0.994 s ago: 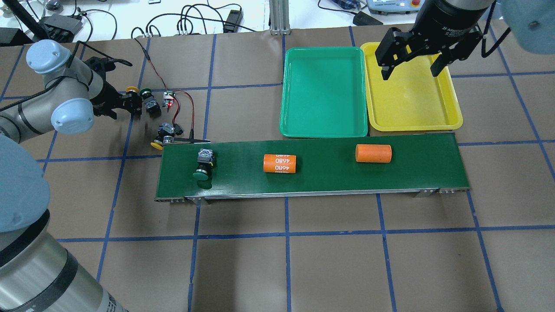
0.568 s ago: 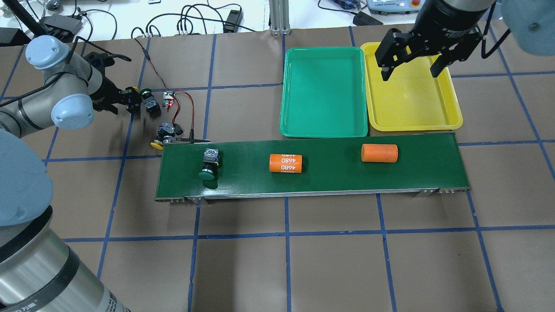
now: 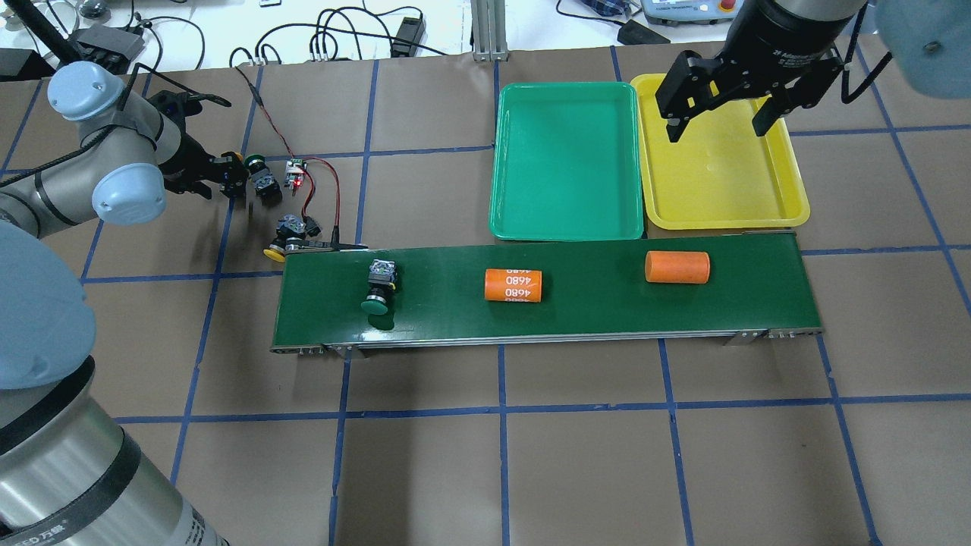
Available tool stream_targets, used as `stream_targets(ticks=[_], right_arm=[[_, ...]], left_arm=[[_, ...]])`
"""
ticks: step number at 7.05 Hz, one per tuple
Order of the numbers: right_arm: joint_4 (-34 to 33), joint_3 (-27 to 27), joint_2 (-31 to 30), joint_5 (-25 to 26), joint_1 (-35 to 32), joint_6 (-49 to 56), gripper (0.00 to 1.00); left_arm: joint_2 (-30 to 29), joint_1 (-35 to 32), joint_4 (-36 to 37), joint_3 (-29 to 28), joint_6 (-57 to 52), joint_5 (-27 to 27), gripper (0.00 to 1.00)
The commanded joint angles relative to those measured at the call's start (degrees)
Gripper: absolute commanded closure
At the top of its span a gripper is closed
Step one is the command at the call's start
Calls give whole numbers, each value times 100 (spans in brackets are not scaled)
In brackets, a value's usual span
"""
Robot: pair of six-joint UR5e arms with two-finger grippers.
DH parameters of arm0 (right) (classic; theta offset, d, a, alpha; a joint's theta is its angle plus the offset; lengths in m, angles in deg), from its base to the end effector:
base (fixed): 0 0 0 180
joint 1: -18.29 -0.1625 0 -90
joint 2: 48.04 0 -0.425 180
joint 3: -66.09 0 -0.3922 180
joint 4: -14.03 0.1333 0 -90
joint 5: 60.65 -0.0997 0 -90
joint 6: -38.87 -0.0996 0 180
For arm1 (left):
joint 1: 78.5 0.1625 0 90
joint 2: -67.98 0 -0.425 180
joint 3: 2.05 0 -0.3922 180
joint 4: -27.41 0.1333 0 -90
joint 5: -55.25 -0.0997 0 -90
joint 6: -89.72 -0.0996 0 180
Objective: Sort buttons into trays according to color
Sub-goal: 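Grasp the yellow-capped button with the left gripper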
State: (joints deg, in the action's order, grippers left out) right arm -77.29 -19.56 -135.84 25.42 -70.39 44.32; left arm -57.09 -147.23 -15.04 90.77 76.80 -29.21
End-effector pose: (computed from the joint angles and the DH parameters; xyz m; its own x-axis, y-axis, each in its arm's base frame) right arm 0.1283 -0.5169 0.5088 -0.9952 -0.0760 -0.0624 -0.0718 0.9952 -0.0667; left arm 0.1094 -0.6749 0.1885 -0.9897 -0.1318 0.0552 -0.1399 0.9728 -0.1848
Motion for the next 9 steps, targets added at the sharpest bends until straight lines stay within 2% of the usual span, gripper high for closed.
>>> stream_targets(ticks=[1, 2, 4, 6, 7, 9], right_arm=[[-17, -23, 0, 14, 0, 9, 0], [-8, -23, -9, 15, 0, 9, 0], [-8, -23, -18, 41, 0, 53, 0], [-26, -23, -18, 146, 0, 219, 0], [-26, -23, -18, 138, 0, 220, 0], [-34, -23, -18, 120, 0, 211, 0]], left_arm=[[-34, 9, 0, 0, 0, 209, 42], [-52, 17, 9, -9, -122, 193, 97], [-26, 9, 0, -9, -53, 202, 100], [367, -105, -78, 182, -61, 201, 100], [831, -140, -183, 497, -53, 202, 100], [1894, -613, -237, 1367, -35, 70, 100]])
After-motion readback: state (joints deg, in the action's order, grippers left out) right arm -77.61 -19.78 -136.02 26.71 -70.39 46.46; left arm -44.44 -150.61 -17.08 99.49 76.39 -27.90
